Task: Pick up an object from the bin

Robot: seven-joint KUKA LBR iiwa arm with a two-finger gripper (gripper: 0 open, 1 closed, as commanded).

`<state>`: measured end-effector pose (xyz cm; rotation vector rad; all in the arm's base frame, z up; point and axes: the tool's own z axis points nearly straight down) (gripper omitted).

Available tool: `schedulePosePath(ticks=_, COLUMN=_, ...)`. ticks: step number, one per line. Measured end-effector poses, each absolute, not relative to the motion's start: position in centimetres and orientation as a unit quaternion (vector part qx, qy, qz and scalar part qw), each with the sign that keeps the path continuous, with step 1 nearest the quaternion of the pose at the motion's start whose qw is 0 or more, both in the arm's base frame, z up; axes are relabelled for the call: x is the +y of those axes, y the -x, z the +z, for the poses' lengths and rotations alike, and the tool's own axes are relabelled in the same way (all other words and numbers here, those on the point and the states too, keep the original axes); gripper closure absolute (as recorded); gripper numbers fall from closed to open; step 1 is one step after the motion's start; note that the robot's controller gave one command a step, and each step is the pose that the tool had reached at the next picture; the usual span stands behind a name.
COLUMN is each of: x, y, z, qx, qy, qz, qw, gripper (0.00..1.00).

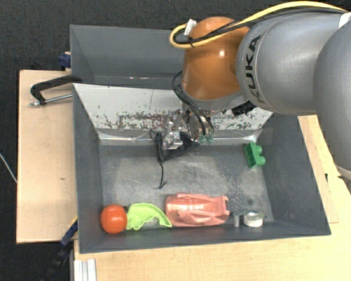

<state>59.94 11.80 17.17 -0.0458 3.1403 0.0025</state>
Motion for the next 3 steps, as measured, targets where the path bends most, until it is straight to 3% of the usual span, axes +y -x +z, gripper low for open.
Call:
schedulePosePath(ticks=1, x=15.6, y=-59.0, z=12.5, qx=1.000, qy=0.029, qz=0.000, qw=0.003, gripper=1.00)
schedulePosePath(ticks=2, x=13.3, y=-57.7, z=12.7, qx=0.997, qy=0.078, qz=0.002, qw=-0.002, gripper=1.00)
schedulePosePath(ticks=3, x=13.3, y=-52.4, z=10.4, qx=0.998, qy=0.056, qz=0.000, qw=0.002, gripper=1.00)
